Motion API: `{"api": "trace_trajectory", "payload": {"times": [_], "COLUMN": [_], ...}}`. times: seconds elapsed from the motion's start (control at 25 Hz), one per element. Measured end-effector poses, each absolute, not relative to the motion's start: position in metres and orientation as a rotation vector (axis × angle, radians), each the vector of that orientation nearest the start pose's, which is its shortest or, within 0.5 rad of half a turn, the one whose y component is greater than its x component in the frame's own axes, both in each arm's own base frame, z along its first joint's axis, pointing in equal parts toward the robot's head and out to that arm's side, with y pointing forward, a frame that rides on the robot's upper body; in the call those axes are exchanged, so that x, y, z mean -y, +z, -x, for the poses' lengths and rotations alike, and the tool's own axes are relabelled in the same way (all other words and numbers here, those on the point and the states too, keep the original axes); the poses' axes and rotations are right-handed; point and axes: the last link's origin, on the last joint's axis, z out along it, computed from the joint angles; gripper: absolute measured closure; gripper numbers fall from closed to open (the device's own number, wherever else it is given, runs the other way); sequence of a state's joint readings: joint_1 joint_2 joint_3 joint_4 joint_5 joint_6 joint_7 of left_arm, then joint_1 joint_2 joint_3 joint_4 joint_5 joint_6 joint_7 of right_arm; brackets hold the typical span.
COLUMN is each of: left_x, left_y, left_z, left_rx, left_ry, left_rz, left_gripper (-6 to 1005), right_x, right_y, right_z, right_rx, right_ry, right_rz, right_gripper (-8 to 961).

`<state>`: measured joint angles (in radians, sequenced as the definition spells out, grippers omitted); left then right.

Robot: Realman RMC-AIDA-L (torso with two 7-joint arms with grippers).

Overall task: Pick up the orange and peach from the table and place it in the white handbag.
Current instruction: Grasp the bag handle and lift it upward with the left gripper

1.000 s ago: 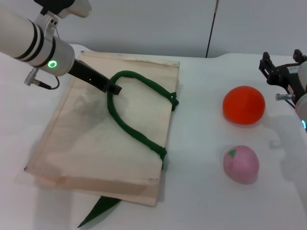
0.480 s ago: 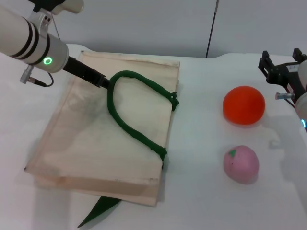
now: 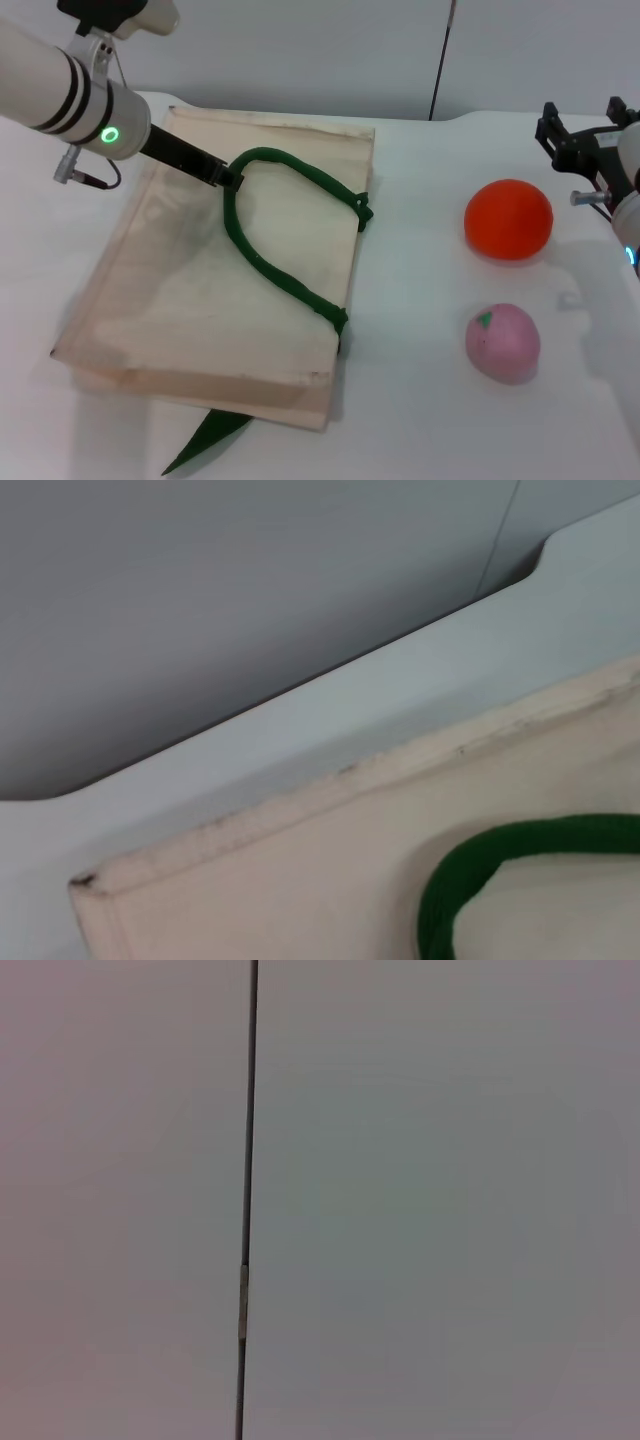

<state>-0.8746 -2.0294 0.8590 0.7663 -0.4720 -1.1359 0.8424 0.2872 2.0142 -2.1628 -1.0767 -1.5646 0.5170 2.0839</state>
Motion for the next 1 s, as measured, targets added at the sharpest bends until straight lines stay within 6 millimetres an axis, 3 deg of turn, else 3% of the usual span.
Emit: {"api": "trace_trajectory", "payload": {"times": [1.0], "left_x": [-0.452], "left_y": [0.011], "left_z": [0.230], "left_rx": [1.026], "left_ry": [0.176], "left_rz": [2.329], "left_gripper": [547], "right_x": [-0.364], "right_y": [-0.035], "right_z": [-0.227], "right_rx": [-0.619], "right_ry": [0.407], "right_rz": [1.671], "right_gripper": [199]}}
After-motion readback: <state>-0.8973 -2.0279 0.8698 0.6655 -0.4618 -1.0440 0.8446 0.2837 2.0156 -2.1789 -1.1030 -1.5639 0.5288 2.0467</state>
